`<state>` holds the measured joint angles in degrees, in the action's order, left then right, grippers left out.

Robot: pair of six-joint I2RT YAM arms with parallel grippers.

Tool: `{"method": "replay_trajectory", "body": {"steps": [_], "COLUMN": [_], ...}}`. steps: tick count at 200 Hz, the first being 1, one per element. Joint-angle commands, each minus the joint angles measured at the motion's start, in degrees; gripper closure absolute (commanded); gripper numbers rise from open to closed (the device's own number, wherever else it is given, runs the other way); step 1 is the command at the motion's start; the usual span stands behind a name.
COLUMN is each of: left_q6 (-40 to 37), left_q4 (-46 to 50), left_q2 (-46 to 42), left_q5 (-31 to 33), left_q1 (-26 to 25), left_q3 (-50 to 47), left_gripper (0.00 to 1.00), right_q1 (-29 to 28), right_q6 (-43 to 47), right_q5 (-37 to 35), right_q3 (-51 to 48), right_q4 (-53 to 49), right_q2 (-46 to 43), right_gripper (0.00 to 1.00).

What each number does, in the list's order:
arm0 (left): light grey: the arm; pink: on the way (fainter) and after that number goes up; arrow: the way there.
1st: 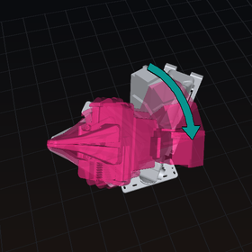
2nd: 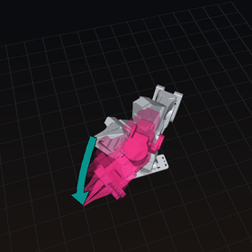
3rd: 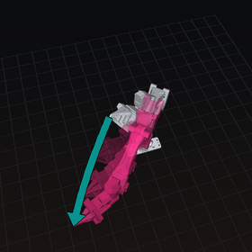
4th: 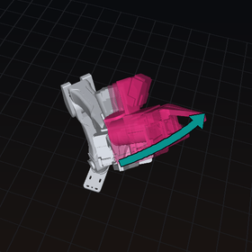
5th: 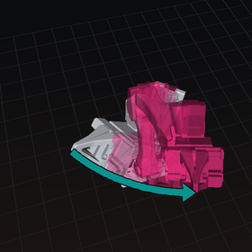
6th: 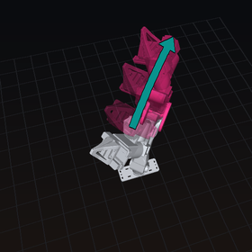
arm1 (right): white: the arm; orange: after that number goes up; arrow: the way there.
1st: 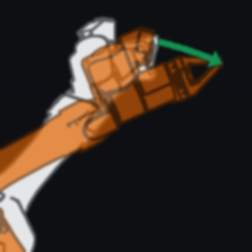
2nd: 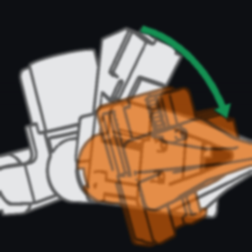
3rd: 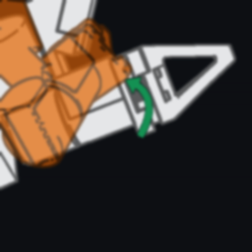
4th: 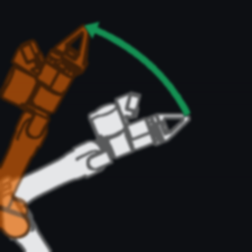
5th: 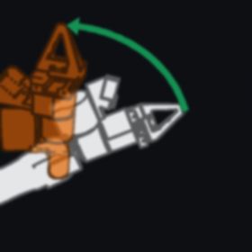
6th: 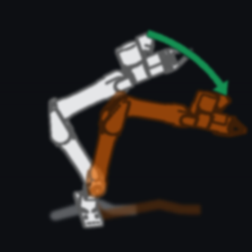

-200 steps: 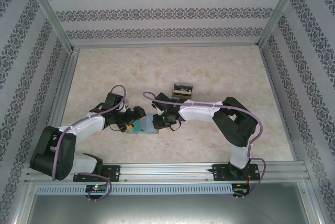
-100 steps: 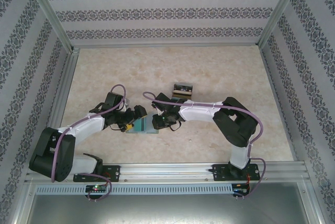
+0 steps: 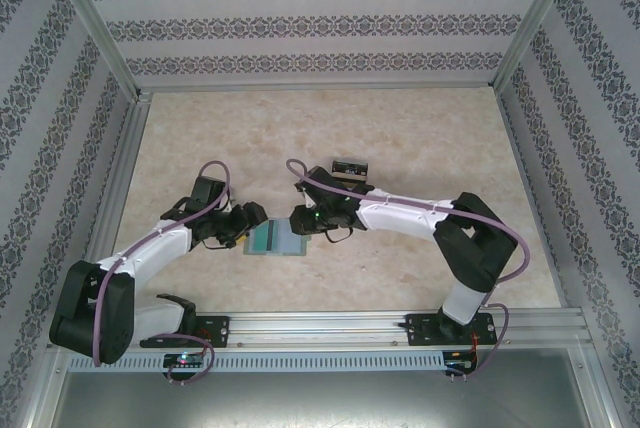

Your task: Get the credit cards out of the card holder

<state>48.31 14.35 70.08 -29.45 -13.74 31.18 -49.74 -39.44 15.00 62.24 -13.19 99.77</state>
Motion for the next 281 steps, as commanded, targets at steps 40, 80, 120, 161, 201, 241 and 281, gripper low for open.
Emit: {"method": "replay_trajectory", "body": {"steps": [40,80,120,161,201,241,281], "left_q6": [-0.8,-1.0,-0.5,-0.4,-0.2,-0.2,-0.2], "left_q4": [1.0,1.7,1.4,1.4,1.2,1.0,1.1], "left_q2": [3.3,5.8,7.5,7.9,7.5,7.5,7.1], "left_q5": [2.3,3.3,2.9,2.7,2.7,2.5,2.3], "left_q1": [0.6,0.6,0.6,0.5,0.5,0.5,0.5], "left_q3": [-1.6,-1.5,-1.8,-2.1,-2.3,-2.4,-2.4], "left_gripper": [0.73,0.78,0.79,0.82,0.81,0.81,0.81], "right_q1": [-0.8,-0.8,-0.5,-0.2,-0.2,0.0,0.1], "right_q6": [-9.7,-13.6,-15.0,-16.2,-16.7,-17.3,-17.8], "right_q5": [8.4,9.6,10.6,12.0,12.7,13.5,14.0], "right_q3": [3.6,3.7,3.6,3.7,4.1,4.4,4.2], "right_q4": [9.3,9.8,10.0,11.4,12.5,13.4,14.6], "right_q2": [8.1,10.5,11.7,13.4,14.5,15.7,16.0], "right_gripper": [0.8,0.79,0.77,0.78,0.78,0.8,0.87]}}
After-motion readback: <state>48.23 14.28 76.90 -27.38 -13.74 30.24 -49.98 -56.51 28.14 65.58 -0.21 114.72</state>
